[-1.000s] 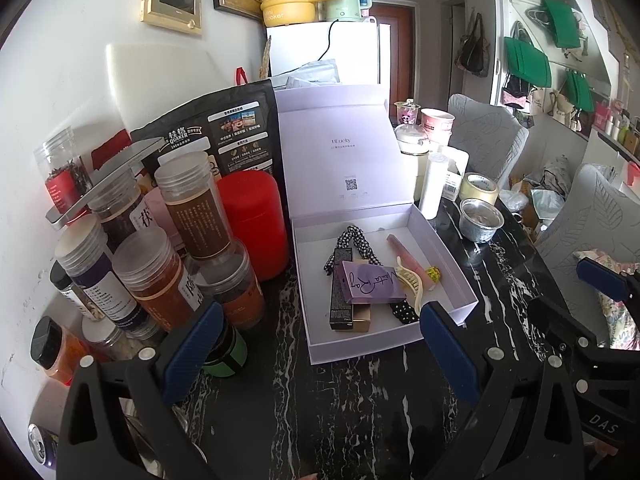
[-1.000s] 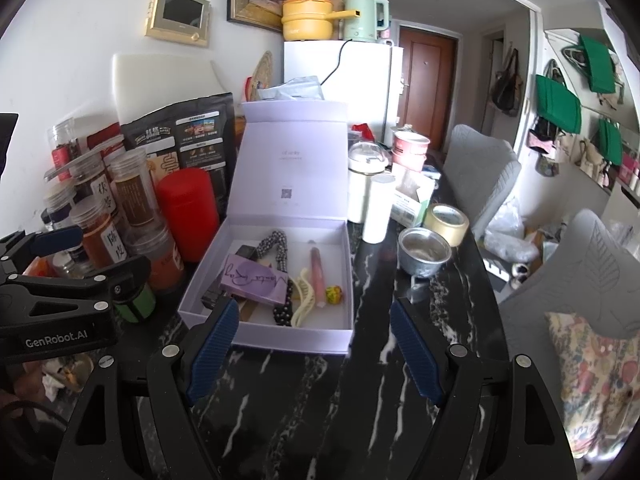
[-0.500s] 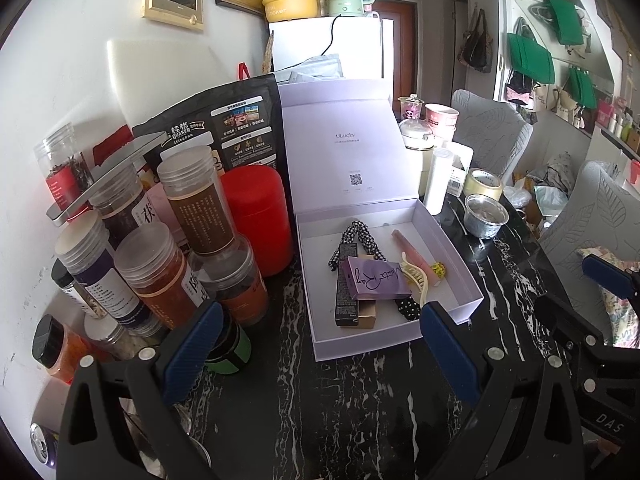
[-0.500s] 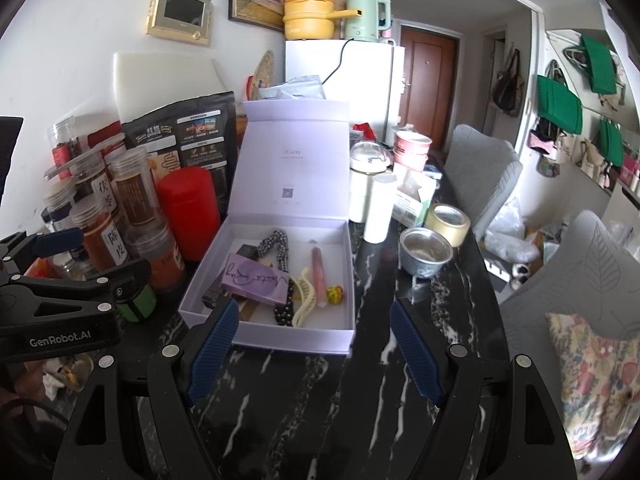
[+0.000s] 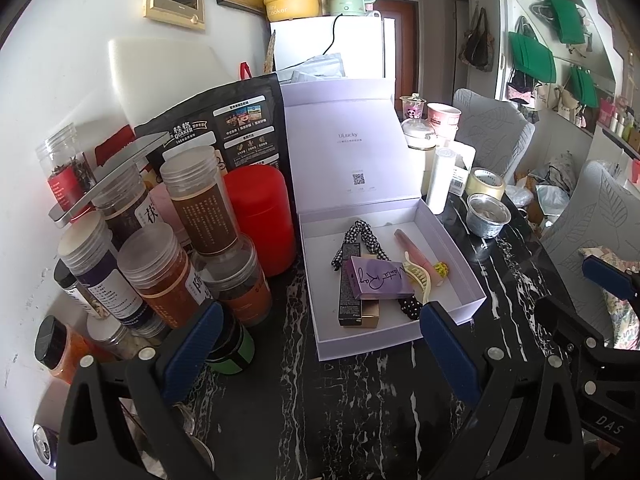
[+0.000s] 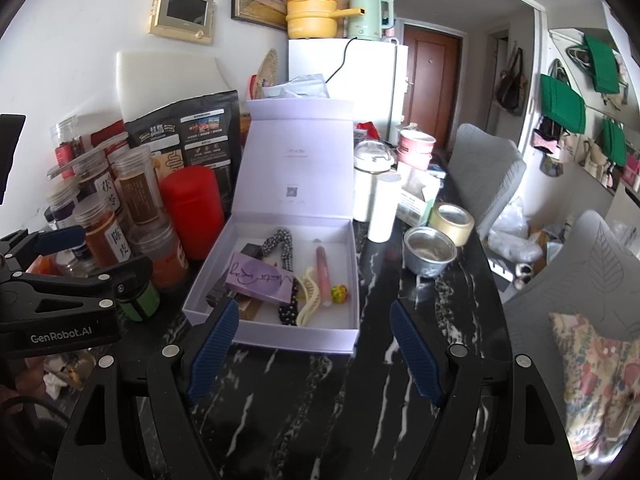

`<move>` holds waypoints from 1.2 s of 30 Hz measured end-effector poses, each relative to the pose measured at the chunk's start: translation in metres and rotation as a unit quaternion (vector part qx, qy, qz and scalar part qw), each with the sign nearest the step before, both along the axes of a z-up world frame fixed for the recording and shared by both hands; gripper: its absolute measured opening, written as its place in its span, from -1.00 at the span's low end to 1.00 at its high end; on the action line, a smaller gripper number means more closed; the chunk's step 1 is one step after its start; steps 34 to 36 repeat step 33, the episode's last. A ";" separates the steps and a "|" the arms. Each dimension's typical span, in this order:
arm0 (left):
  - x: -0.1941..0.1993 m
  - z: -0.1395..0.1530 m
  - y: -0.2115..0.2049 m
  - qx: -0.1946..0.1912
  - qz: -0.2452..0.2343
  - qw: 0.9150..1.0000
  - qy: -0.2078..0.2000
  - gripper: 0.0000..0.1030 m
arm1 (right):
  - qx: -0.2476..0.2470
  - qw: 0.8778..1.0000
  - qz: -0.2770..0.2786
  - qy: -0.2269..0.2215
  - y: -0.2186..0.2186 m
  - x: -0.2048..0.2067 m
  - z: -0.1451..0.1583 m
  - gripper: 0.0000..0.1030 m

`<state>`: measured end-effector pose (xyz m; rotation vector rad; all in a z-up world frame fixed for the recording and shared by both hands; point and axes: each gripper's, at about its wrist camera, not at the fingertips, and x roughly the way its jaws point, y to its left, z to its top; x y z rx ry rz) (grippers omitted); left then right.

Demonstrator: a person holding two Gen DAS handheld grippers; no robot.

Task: Organize rigid objects

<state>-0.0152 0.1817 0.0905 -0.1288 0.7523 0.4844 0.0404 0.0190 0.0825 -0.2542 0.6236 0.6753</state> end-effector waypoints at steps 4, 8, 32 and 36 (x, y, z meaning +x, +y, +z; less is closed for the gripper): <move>0.000 0.000 0.001 0.000 -0.002 1.000 0.001 0.95 | -0.002 1.000 -0.001 0.000 0.000 0.000 -0.001 0.53; 0.002 -0.001 0.001 0.002 -0.002 1.000 0.004 0.95 | -0.006 1.000 -0.002 -0.001 0.000 0.000 -0.002 0.53; 0.007 -0.006 0.001 0.007 -0.006 1.000 0.016 0.95 | -0.009 1.000 0.001 0.005 0.000 0.003 -0.002 0.53; 0.007 -0.006 0.001 0.003 -0.008 1.000 0.016 0.95 | -0.009 1.000 0.001 0.004 0.000 0.003 -0.002 0.53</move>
